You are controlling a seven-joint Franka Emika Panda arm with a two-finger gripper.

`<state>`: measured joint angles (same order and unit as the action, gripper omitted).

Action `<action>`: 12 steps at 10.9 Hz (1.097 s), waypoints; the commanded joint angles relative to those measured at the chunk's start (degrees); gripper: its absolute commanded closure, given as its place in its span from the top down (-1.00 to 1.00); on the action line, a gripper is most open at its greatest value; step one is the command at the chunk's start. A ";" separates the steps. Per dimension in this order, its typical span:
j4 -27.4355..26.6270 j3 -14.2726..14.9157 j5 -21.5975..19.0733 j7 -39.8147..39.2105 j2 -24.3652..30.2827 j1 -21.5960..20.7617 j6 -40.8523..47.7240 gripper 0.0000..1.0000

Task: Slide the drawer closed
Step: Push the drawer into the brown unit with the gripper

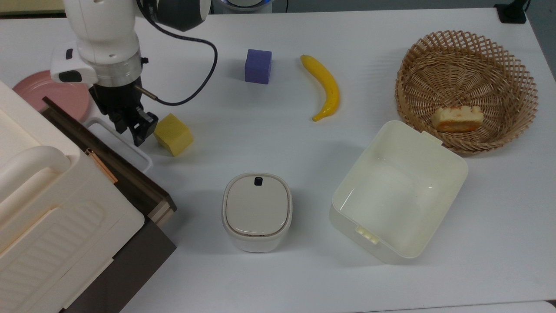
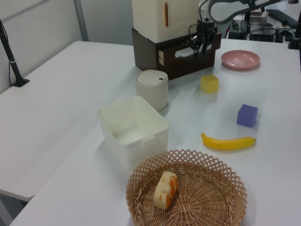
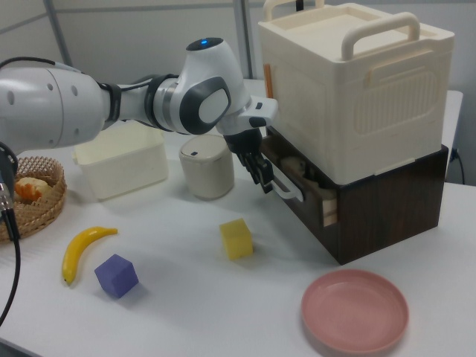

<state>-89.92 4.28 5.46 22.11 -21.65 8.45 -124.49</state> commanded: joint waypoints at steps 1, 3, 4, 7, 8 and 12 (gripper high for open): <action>2.03 0.55 2.45 3.72 -1.99 0.78 -6.35 -0.07; 3.08 0.73 4.03 6.00 -3.05 1.74 -9.71 -0.07; 3.26 0.73 4.65 6.18 -3.05 2.18 -9.98 -0.07; 1.69 0.12 5.27 0.42 -0.25 1.66 -4.93 0.07; 1.77 -0.67 4.48 -5.44 0.81 1.14 3.99 0.17; 1.33 -2.43 -1.58 -17.27 7.66 -4.39 24.34 0.64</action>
<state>-87.04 1.58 6.63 9.55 -19.09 7.39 -107.92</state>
